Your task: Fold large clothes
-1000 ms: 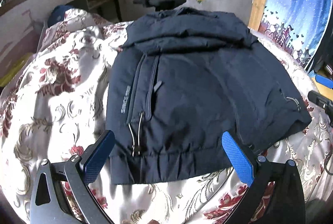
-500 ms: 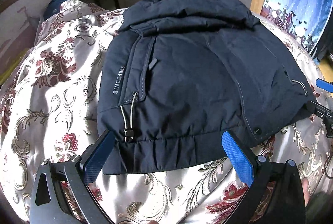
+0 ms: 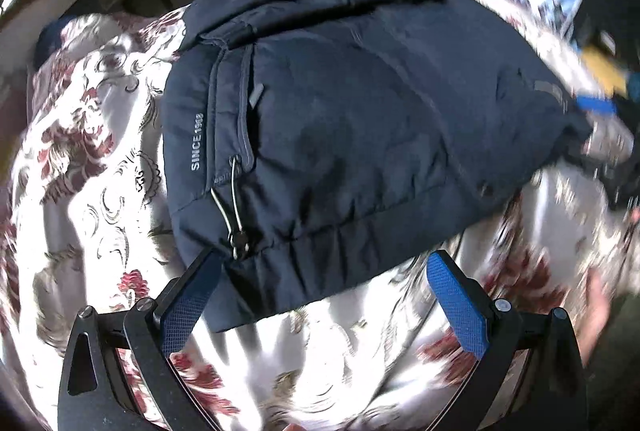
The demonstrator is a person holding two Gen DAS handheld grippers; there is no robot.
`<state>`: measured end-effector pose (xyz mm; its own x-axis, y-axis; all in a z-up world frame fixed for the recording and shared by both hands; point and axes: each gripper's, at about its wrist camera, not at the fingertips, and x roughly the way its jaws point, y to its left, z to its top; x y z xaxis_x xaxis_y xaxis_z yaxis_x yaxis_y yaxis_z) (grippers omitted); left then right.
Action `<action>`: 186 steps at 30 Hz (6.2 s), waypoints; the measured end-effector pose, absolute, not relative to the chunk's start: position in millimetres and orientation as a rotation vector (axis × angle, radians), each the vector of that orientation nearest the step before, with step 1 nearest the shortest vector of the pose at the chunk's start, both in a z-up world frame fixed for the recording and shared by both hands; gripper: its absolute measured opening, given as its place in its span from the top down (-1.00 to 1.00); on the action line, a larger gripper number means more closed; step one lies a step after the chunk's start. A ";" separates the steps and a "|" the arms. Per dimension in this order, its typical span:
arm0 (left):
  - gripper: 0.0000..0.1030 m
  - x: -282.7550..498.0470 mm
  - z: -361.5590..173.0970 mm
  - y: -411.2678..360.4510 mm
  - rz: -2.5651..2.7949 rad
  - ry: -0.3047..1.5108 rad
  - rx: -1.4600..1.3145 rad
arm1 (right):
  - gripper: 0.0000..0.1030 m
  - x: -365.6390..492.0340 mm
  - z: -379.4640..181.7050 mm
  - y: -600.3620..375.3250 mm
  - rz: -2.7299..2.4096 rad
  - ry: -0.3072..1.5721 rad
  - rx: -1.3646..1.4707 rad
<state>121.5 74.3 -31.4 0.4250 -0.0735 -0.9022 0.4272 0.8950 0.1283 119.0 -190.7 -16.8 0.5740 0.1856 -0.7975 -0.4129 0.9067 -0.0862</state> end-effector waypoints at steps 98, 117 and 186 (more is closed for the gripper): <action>0.95 60.6 68.2 34.8 -0.115 0.530 0.460 | 0.88 83.3 83.0 -210.9 0.226 0.476 -0.067; 0.96 30.5 159.5 37.2 -0.157 0.463 0.363 | 0.88 44.1 152.8 -209.5 0.254 0.300 -0.079; 0.96 429.8 89.6 40.8 -0.077 0.793 0.083 | 0.89 429.4 65.5 -185.8 0.237 0.664 -0.041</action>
